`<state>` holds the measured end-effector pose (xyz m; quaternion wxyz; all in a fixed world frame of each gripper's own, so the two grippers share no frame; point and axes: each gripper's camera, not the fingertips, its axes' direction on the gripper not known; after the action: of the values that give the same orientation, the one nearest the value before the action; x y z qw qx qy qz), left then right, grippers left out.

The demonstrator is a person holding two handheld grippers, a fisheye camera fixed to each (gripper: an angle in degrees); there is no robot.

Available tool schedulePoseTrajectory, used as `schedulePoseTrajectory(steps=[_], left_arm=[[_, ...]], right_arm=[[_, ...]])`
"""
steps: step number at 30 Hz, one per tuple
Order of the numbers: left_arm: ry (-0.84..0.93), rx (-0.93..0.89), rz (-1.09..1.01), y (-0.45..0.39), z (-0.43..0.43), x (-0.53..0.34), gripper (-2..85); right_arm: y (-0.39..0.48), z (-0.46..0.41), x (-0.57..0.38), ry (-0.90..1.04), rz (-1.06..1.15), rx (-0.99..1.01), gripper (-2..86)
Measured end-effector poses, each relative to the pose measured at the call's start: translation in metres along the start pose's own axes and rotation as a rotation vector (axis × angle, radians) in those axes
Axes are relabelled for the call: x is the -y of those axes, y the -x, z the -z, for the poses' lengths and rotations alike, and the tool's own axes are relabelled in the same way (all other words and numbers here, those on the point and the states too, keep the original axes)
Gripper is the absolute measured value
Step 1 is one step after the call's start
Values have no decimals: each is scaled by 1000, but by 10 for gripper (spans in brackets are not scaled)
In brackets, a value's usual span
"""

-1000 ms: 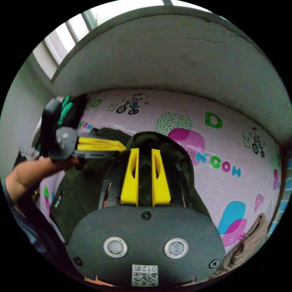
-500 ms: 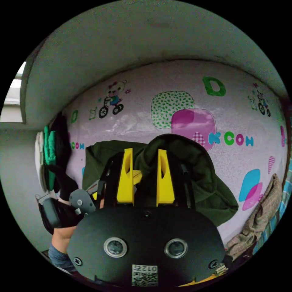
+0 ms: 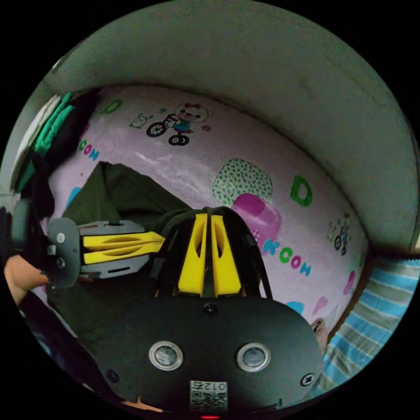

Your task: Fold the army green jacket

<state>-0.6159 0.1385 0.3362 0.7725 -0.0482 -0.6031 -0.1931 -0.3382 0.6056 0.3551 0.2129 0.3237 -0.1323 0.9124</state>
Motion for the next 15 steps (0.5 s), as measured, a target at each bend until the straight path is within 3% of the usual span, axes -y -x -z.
schedulePoseTrajectory(steps=[6, 15], left_arm=[[46, 63, 7, 1, -17, 4, 5], [128, 130, -7, -3, -43, 18, 1]], right_arm=[[-7, -24, 7, -38, -6, -39, -9], [-51, -23, 9, -38, -213, 141, 32]])
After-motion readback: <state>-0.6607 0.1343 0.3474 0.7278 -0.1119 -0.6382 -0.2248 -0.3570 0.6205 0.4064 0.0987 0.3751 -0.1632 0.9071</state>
